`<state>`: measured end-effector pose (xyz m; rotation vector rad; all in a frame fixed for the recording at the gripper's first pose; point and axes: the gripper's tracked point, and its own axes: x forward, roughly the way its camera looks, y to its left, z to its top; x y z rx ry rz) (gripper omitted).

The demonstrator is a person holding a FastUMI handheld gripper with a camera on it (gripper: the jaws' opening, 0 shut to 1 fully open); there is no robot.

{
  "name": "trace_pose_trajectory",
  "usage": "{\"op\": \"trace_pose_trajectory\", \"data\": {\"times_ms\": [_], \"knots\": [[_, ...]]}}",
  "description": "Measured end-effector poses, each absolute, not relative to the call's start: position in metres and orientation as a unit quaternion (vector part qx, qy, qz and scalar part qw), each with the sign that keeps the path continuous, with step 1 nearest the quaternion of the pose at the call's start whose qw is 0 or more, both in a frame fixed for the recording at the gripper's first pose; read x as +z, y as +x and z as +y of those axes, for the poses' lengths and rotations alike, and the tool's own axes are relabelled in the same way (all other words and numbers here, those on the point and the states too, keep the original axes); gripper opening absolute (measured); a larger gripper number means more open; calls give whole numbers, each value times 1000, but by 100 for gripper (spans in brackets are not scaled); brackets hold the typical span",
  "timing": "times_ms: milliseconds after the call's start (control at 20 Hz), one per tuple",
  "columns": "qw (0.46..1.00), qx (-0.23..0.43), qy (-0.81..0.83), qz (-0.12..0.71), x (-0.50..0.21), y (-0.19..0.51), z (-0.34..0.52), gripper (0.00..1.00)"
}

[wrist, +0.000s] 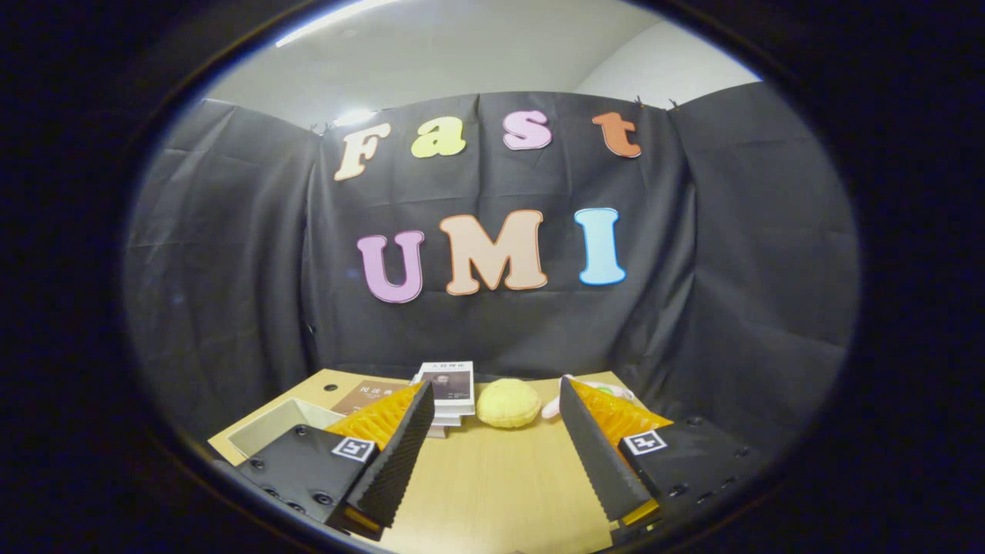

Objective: Open the storage box then place both shoes into the box .Put the left shoe in first, then the right shoe, with the right side of both shoes facing outward in a uniform manner.

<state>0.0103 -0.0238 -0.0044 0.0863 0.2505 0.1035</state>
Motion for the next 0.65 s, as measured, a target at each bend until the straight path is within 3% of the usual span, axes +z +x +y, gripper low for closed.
{"op": "trace_pose_trajectory", "data": {"times_ms": [650], "knots": [[993,65,45,90,18,17,-11,100]]}}
